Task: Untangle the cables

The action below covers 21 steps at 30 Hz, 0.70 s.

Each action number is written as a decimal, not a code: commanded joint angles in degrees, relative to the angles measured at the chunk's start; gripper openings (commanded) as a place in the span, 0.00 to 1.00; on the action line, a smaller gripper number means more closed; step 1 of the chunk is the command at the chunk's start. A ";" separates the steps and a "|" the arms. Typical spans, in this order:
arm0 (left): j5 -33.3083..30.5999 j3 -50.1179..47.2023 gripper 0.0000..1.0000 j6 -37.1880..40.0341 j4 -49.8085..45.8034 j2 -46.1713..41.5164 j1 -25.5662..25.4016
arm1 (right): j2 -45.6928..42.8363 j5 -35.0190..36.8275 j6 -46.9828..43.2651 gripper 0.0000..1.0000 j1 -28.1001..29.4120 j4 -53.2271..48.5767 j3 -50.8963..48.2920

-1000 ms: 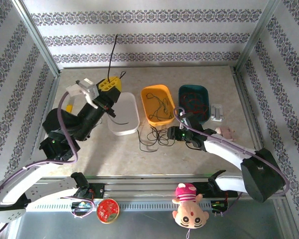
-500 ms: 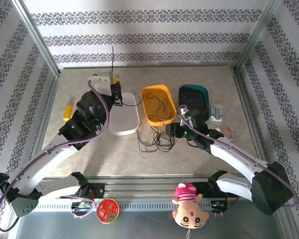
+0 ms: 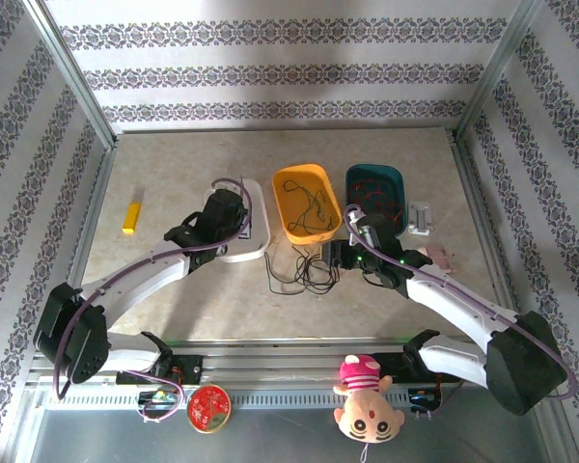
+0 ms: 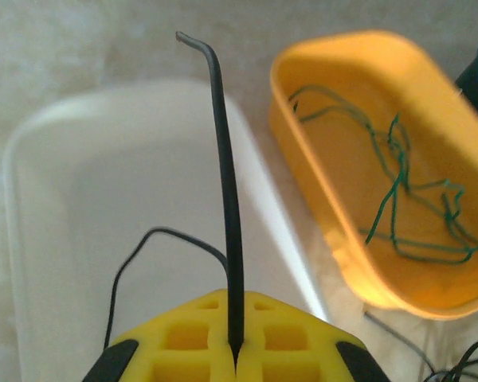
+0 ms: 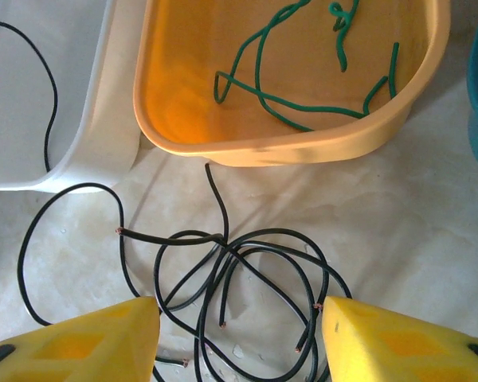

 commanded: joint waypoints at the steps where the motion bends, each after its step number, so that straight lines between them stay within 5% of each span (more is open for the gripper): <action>1: 1.38 -0.90 0.07 -3.78 0.45 0.68 0.46 | 0.59 0.83 -1.18 0.56 -0.05 -1.46 1.97; 4: -0.03 -0.57 0.17 -5.42 -1.43 2.14 0.49 | 0.86 1.22 -1.18 0.56 -0.05 -1.86 2.15; 9: -4.46 2.58 0.66 -7.31 -7.16 2.98 0.52 | 1.12 2.48 -0.67 0.56 -0.14 -2.63 2.15; 16: -10.52 2.83 0.79 -8.54 -8.46 -3.43 0.50 | 1.04 3.54 -0.79 0.56 -0.39 -3.31 2.16; 21: 10.99 -2.16 0.78 -1.41 2.97 -7.02 0.20 | 1.77 3.82 -0.62 0.56 -0.58 -3.19 2.24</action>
